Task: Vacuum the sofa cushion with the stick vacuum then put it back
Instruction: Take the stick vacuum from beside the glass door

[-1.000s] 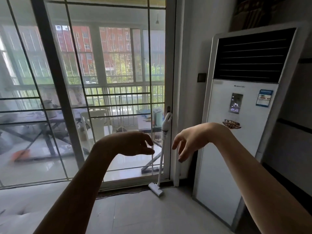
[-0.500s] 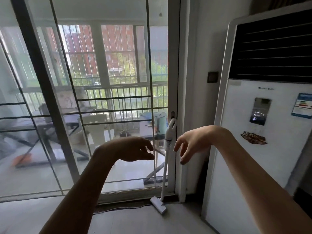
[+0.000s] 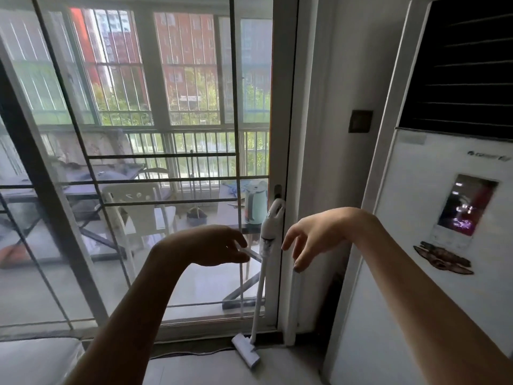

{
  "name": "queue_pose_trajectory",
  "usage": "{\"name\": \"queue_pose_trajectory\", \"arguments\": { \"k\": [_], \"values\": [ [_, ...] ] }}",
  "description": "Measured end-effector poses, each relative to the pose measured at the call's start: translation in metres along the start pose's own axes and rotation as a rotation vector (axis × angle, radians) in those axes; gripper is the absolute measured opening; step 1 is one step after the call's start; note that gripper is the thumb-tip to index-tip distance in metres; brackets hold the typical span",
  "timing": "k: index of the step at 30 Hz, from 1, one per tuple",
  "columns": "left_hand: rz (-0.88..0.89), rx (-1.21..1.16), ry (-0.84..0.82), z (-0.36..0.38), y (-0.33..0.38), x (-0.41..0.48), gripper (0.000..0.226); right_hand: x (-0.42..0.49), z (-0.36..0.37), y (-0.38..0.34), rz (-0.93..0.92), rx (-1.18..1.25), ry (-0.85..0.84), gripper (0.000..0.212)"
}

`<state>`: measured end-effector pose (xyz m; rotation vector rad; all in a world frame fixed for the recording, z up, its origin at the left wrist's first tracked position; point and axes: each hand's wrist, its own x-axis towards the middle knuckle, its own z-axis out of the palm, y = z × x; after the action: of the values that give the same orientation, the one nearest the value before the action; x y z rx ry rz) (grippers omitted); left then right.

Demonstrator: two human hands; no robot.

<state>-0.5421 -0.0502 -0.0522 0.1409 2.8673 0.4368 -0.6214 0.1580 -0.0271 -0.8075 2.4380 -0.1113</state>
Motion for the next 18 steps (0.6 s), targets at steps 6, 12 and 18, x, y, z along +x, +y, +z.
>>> {"name": "queue_pose_trajectory", "arguments": {
  "k": [6,12,18],
  "values": [
    [0.014,0.000,-0.016,-0.014,-0.032,0.083,0.045,0.076,-0.036,0.036,0.006,0.024,-0.002,0.057],
    [0.030,-0.026,-0.011,-0.032,-0.077,0.166,0.043,0.154,-0.074,0.062,0.042,0.039,-0.026,0.058],
    [0.077,-0.082,-0.041,-0.045,-0.118,0.247,0.042,0.236,-0.116,0.076,0.068,0.077,-0.036,0.057]
  ]
}}
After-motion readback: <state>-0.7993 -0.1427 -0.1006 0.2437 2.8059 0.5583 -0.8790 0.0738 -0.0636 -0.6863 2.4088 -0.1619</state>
